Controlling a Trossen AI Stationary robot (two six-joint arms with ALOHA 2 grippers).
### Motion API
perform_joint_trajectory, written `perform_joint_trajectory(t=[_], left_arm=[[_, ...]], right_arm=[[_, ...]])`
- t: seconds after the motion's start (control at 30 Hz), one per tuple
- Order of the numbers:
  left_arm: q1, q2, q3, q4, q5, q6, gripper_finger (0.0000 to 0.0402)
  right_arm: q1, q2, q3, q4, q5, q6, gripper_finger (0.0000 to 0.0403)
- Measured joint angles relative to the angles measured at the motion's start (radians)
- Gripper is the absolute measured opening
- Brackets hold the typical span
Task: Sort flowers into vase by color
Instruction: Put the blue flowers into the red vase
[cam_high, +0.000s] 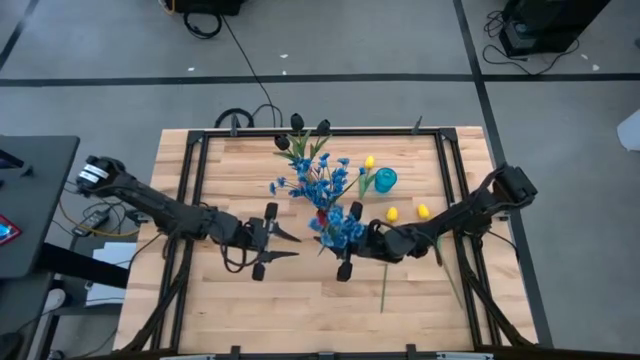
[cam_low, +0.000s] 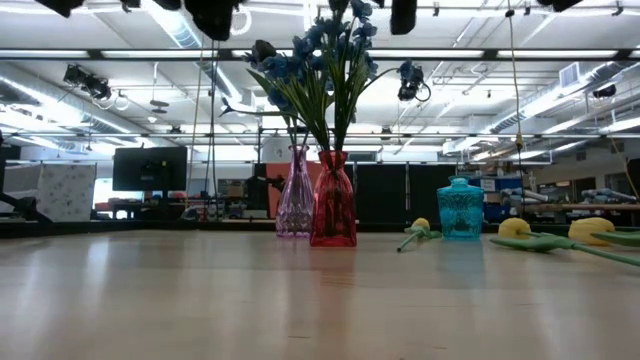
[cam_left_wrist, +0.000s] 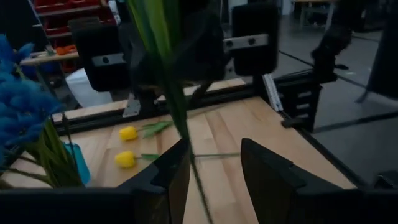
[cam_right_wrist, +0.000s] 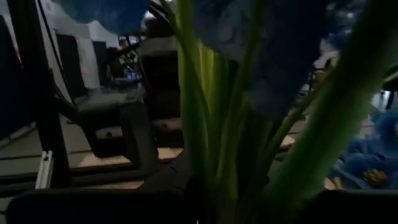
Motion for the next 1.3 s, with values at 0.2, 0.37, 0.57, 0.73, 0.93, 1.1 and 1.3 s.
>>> perform_joint_trajectory(t=[0.2, 0.37, 0.57, 0.73, 0.93, 1.1, 1.3], left_arm=[[-0.045, -0.008, -0.046, -0.056, -0.048, -0.083, 0.0147], [-0.041, 0.071, -0.194, 0.107, -0.159, -0.217, 0.0147], [-0.006, 0.27, -0.303, 0.458, -0.339, -0.227, 0.016], [0.039, 0.46, -0.275, 0.649, -0.339, -0.177, 0.0197], [0.112, 0.608, -0.208, 0.682, -0.324, -0.161, 0.025], [0.205, 0.657, -0.177, 0.687, -0.198, -0.182, 0.0292], [0.337, 0.669, -0.166, 0.688, -0.034, -0.179, 0.0324]], right_arm=[[0.049, -0.055, 0.0, -0.082, 0.125, -0.031, 0.0102], [0.077, -0.076, 0.0, -0.099, 0.233, -0.074, 0.0102], [0.064, -0.076, 0.0, -0.1, 0.204, -0.055, 0.0102], [0.053, -0.076, 0.0, -0.103, 0.185, -0.049, 0.0102], [0.053, -0.076, 0.0, -0.116, 0.186, -0.052, 0.0102], [0.053, -0.076, 0.0, -0.147, 0.186, -0.048, 0.0102], [0.053, -0.076, 0.0, -0.162, 0.193, -0.045, 0.0102]])
